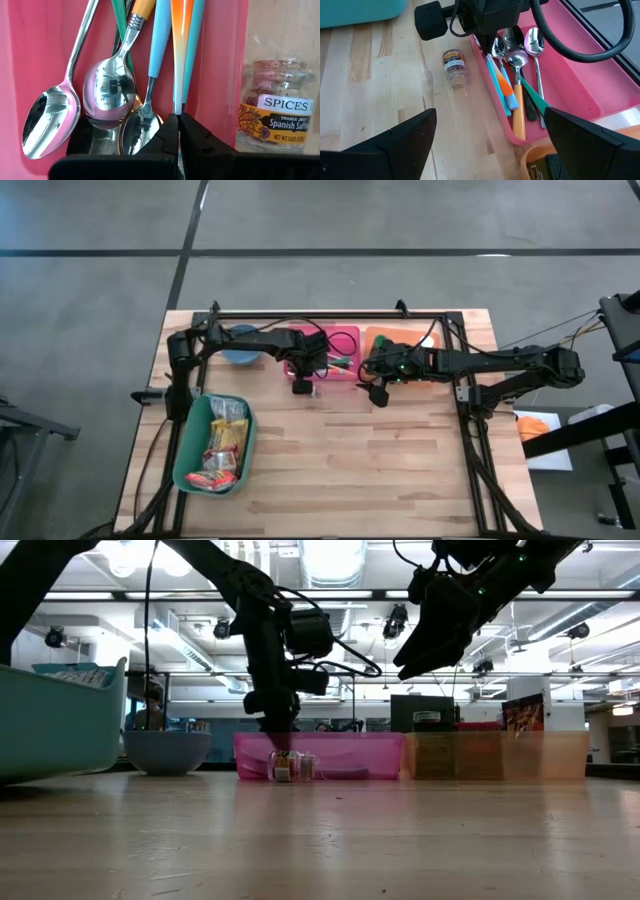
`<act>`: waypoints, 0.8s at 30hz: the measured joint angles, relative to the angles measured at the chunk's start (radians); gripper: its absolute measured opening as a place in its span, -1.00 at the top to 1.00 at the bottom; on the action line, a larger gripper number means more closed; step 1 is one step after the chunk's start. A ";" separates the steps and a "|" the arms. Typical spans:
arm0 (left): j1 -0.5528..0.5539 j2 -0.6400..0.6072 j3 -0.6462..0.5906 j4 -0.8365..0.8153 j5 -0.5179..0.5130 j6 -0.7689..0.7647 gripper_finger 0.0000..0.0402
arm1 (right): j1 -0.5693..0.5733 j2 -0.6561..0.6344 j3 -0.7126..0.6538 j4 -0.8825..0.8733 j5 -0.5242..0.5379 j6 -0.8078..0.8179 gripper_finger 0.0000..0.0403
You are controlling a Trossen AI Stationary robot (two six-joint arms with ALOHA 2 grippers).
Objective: Pick & Place Food Item
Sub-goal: Put the orange spoon into the pink bin, then put the brown spice bottle into the orange bin
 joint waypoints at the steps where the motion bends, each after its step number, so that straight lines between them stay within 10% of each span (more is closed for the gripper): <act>1: 0.000 0.000 0.000 -0.001 0.000 0.000 1.00 | 0.000 0.000 0.000 0.000 0.000 0.000 -0.81; 8: -0.004 0.000 0.000 -0.001 -0.016 0.000 0.95 | 0.000 0.000 0.000 -0.002 0.000 0.000 -0.81; 24: -0.008 -0.009 0.064 -0.080 -0.019 -0.016 0.14 | 0.000 0.000 0.000 -0.005 0.000 0.006 -0.81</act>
